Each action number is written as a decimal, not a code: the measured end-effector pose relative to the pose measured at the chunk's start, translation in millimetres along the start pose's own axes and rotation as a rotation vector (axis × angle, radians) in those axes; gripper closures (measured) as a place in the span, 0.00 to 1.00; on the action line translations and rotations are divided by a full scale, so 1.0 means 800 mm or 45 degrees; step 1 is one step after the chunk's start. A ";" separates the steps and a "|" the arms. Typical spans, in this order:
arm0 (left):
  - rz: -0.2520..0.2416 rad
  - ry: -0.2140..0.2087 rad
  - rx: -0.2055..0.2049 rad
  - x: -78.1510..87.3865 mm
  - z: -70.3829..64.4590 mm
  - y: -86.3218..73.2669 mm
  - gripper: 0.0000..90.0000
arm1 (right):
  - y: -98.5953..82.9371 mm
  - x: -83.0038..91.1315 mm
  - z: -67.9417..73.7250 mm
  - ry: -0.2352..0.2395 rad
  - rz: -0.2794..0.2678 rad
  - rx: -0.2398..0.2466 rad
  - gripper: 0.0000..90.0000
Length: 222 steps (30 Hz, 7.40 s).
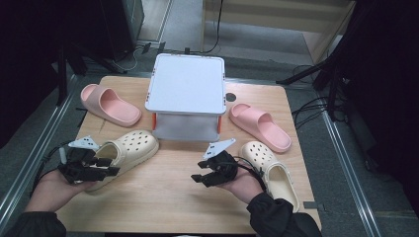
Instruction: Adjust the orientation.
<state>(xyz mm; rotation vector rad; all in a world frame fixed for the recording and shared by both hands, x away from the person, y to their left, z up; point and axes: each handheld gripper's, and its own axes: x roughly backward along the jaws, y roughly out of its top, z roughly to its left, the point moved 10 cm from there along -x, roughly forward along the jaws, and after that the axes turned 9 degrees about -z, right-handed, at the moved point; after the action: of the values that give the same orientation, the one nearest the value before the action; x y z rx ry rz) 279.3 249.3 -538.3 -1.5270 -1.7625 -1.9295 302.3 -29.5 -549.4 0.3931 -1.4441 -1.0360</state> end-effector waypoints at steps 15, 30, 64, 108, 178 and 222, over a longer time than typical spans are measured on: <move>0.095 -0.009 -0.082 -0.042 0.017 -0.006 0.74 | -0.005 0.000 -0.003 -0.008 0.022 0.002 0.53; 0.007 0.057 -0.148 -0.025 0.015 0.017 0.86 | -0.004 0.003 -0.007 -0.021 0.006 -0.004 0.53; 0.013 -0.148 -0.314 -0.093 -0.136 0.060 0.86 | -0.008 0.018 -0.023 -0.119 -0.054 -0.063 0.54; -0.014 -0.184 -0.145 -0.039 -0.096 0.038 0.78 | -0.001 0.001 -0.014 -0.100 -0.053 -0.058 0.70; 0.116 -0.274 -0.054 -0.099 -0.101 0.004 0.92 | 0.032 -0.063 -0.070 -0.289 -0.101 -0.142 0.90; -0.023 -0.288 -0.051 -0.093 -0.055 0.067 0.51 | -0.022 0.095 -0.036 -0.285 -0.158 -0.234 0.66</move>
<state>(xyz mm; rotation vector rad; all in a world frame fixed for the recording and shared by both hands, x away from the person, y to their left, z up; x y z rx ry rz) 325.5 159.1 -545.9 -1.8126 -1.8377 -1.8749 308.6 -107.3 -520.9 0.2414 -1.5209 -1.3359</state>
